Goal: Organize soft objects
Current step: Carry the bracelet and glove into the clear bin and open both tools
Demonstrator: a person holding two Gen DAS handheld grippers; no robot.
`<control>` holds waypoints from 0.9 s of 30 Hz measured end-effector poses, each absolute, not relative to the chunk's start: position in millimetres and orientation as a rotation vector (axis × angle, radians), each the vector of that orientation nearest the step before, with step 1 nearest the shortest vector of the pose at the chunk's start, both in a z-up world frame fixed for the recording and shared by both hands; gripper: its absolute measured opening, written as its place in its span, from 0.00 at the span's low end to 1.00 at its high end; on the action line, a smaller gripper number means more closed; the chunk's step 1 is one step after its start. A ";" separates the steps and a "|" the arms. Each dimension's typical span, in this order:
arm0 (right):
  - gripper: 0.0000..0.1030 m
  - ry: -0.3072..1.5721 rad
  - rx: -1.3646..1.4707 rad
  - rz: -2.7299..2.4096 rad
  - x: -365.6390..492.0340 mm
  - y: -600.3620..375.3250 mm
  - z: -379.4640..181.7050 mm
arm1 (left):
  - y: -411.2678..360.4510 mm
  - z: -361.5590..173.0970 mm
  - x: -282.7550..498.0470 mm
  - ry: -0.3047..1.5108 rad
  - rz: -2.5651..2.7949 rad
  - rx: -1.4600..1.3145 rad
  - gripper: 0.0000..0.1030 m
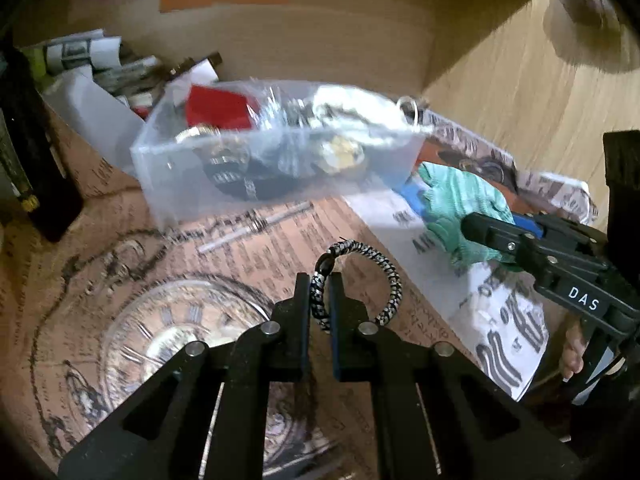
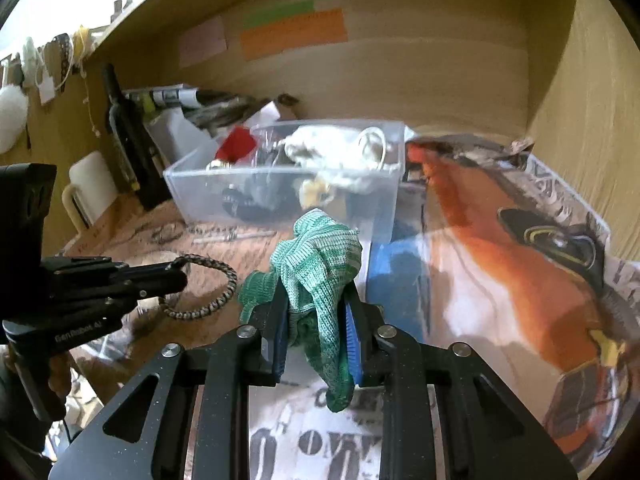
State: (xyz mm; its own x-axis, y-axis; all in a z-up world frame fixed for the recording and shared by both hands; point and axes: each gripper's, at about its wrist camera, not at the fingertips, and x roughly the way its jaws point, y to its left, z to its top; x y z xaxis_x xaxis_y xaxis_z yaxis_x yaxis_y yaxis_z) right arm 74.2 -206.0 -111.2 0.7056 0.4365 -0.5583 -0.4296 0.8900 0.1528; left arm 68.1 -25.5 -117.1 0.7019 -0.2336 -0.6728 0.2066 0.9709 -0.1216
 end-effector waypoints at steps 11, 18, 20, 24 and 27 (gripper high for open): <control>0.21 0.491 -0.003 0.479 82.2 -202.4 -70.9 | -9.3 -65.0 80.6 0.591 -0.196 -0.054 0.07; 0.21 0.408 -0.028 0.485 96.8 -190.8 -45.0 | -0.6 -40.2 104.7 0.532 -0.179 -0.074 0.07; 0.21 0.395 -0.032 0.489 102.3 -187.1 -40.9 | 1.5 -36.5 111.1 0.523 -0.175 -0.076 0.07; 0.21 0.379 -0.050 0.495 114.7 -178.0 -35.1 | 4.9 -30.8 125.4 0.511 -0.166 -0.079 0.07; 0.21 0.379 -0.067 0.497 127.0 -168.2 -34.0 | 7.1 -29.9 138.5 0.514 -0.156 -0.082 0.07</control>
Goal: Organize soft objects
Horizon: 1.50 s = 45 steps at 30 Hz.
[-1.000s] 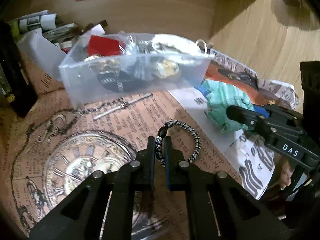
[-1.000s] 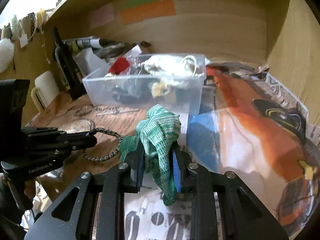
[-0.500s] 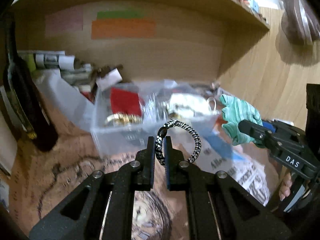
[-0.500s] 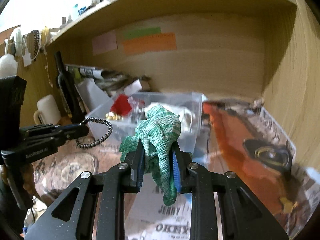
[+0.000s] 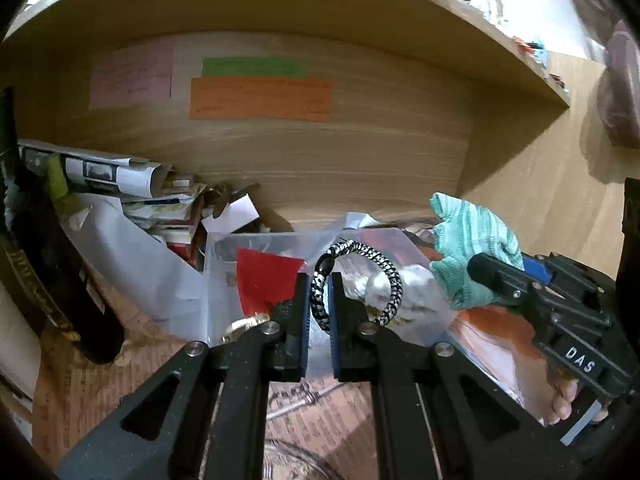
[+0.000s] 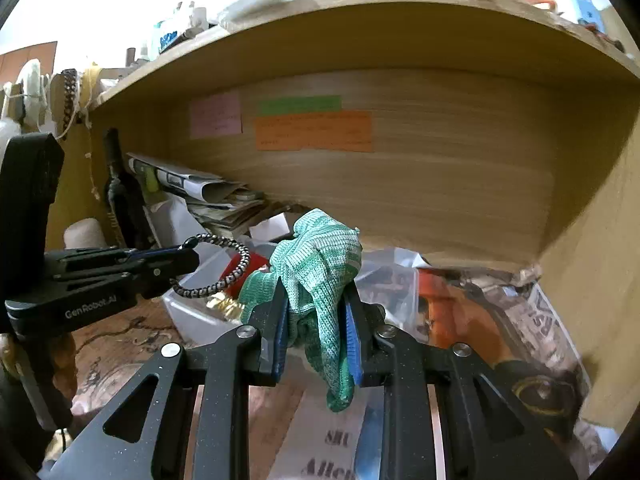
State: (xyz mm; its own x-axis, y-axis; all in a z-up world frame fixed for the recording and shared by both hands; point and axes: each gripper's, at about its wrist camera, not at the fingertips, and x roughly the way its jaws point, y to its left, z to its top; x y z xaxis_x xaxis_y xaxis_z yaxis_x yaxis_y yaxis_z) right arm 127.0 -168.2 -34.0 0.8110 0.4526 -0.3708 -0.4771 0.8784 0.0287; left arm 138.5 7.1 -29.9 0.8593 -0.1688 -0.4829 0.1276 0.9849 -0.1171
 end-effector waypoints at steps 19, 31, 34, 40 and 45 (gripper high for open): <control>0.25 0.560 -0.204 0.499 185.0 -124.9 -80.8 | 15.5 -89.2 210.4 0.684 -0.104 -0.055 0.07; 0.59 0.551 -0.204 0.489 178.5 -129.5 -76.3 | 18.0 -84.7 196.0 0.654 -0.079 -0.051 0.42; 0.64 0.530 -0.183 0.487 173.1 -135.1 -67.9 | 18.6 -75.4 185.8 0.624 -0.087 -0.058 0.42; 0.66 0.461 -0.130 0.484 158.5 -146.2 -42.8 | 15.7 -48.6 155.6 0.534 -0.099 -0.058 0.42; 0.70 0.381 -0.087 0.489 134.6 -158.3 -17.5 | 12.1 -23.2 125.0 0.437 -0.109 -0.065 0.49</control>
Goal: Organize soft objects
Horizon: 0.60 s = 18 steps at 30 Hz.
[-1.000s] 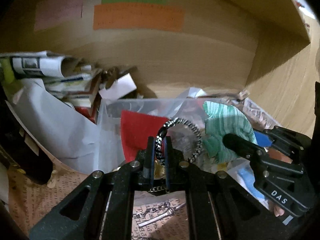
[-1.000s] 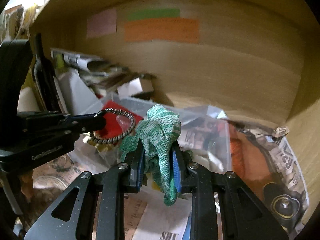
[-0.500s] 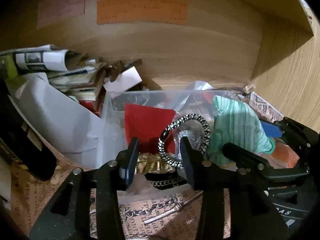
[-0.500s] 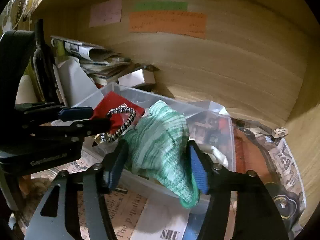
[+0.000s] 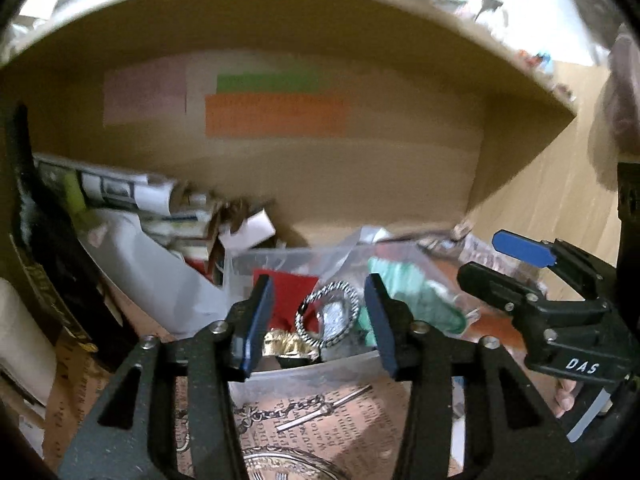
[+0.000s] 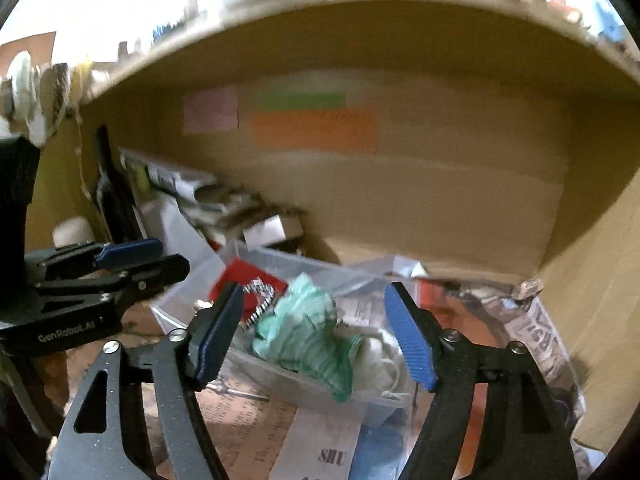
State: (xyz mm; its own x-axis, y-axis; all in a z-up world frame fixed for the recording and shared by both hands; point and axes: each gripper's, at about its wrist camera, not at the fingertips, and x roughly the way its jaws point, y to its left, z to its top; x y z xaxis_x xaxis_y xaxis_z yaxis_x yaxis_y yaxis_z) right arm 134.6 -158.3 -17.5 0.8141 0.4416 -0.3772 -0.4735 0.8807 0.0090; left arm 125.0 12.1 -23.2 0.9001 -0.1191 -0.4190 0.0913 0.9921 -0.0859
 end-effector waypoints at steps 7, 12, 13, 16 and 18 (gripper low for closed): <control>0.80 0.272 -0.050 0.496 97.5 -169.1 8.4 | 7.2 1.8 87.7 0.332 -0.112 -0.059 0.63; 0.84 0.235 -0.034 0.499 80.3 -174.3 16.9 | 3.6 12.2 60.9 0.276 -0.111 -0.050 0.74; 0.86 0.230 -0.030 0.500 77.5 -175.2 18.2 | 2.8 13.7 55.9 0.267 -0.110 -0.048 0.75; 0.91 0.216 -0.025 0.500 70.1 -177.0 19.6 | 1.4 15.6 46.9 0.247 -0.108 -0.045 0.84; 0.97 0.206 -0.021 0.496 65.3 -177.5 20.2 | 0.1 18.0 41.8 0.236 -0.103 -0.042 0.88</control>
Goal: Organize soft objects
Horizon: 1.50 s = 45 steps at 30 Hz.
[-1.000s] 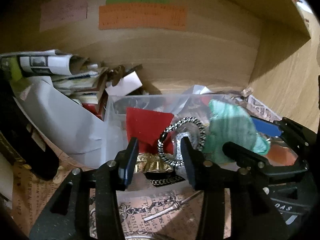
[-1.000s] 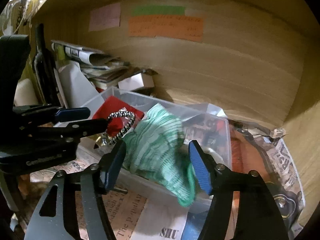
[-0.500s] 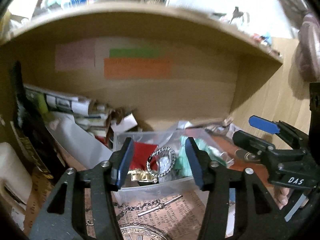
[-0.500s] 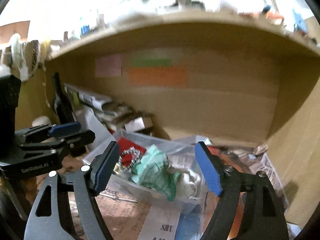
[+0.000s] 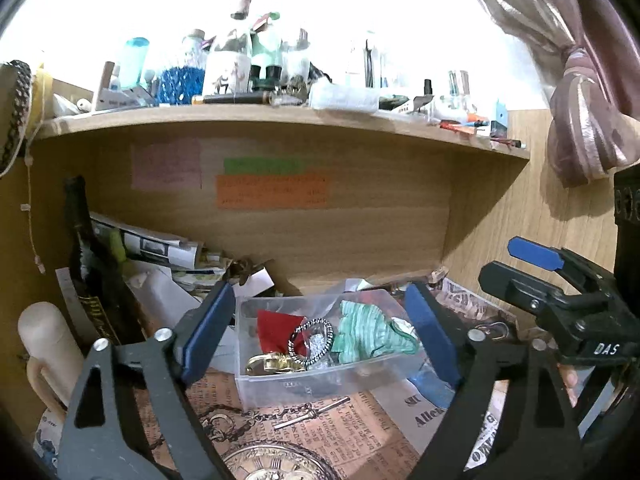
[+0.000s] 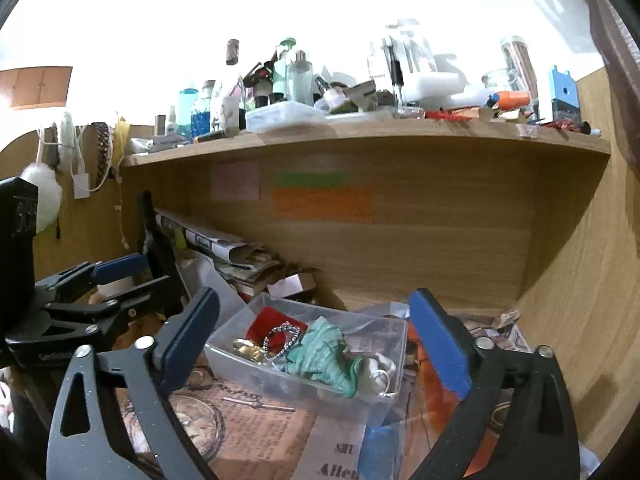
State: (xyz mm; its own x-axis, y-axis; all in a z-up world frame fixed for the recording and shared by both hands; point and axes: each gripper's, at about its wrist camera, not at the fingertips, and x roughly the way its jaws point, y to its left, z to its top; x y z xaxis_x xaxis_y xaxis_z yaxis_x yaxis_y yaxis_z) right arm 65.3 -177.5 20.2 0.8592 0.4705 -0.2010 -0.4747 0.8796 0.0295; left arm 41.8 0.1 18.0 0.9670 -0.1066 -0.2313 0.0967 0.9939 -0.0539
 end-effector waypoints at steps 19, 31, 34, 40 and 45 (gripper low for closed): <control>1.00 0.205 0.005 0.486 49.1 -183.9 18.9 | -7.8 20.3 24.4 0.216 -0.082 -0.036 1.00; 1.00 0.208 0.006 0.487 48.8 -183.9 18.3 | -8.6 19.1 24.1 0.218 -0.079 -0.035 1.00; 1.00 0.207 0.005 0.486 48.6 -183.5 18.4 | -10.2 18.6 24.1 0.219 -0.076 -0.035 1.00; 1.00 0.208 0.005 0.487 48.8 -183.8 18.1 | -11.3 18.4 24.1 0.220 -0.071 -0.036 1.00; 1.00 0.207 0.005 0.487 48.6 -183.6 18.1 | -10.9 18.2 24.3 0.220 -0.072 -0.036 1.00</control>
